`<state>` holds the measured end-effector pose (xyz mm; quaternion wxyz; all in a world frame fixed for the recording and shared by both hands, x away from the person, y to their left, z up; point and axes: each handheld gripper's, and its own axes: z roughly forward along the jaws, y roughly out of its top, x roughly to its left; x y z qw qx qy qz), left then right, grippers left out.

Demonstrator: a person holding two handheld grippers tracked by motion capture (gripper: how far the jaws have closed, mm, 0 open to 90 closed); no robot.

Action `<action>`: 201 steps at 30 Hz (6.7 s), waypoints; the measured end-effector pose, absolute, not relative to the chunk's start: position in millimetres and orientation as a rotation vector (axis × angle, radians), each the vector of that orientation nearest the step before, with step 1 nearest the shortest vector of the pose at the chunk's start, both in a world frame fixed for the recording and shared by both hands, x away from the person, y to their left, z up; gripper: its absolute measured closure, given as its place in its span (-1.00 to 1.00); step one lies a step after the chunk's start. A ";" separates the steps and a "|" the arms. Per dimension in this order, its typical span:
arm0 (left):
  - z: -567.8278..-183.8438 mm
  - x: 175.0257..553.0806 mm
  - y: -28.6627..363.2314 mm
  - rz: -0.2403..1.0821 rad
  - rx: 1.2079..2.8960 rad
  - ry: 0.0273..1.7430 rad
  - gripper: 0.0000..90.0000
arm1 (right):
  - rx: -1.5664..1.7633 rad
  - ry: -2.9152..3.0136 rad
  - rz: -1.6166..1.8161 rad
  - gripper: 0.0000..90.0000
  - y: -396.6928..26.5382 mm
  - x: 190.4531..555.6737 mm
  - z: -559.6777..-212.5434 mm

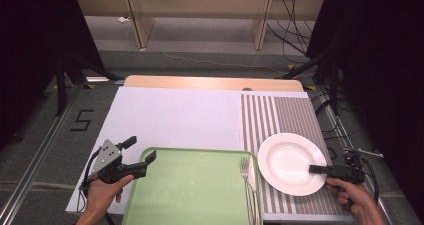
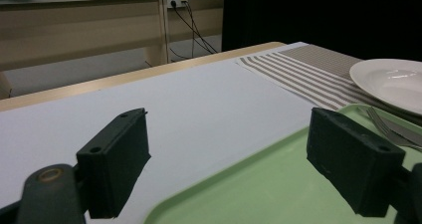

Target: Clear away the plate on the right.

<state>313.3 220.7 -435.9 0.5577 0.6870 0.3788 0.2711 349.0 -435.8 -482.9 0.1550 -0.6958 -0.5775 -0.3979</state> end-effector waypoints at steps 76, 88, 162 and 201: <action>-435.7 313.6 221.2 0.646 1.619 0.896 -0.62 | -1.804 -1.835 -1.422 0.84 -338.3 367.2 -428.0; -435.9 313.5 221.0 0.646 1.620 0.893 -0.62 | -1.662 -1.949 -1.368 0.84 -285.2 369.6 -425.7; -435.2 312.1 220.3 0.637 1.624 0.884 -0.62 | -1.336 -2.089 -1.011 0.84 -146.9 382.0 -469.8; -435.5 311.9 219.8 0.633 1.629 0.879 -0.62 | -1.344 -2.255 -0.884 0.43 -151.7 384.4 -475.2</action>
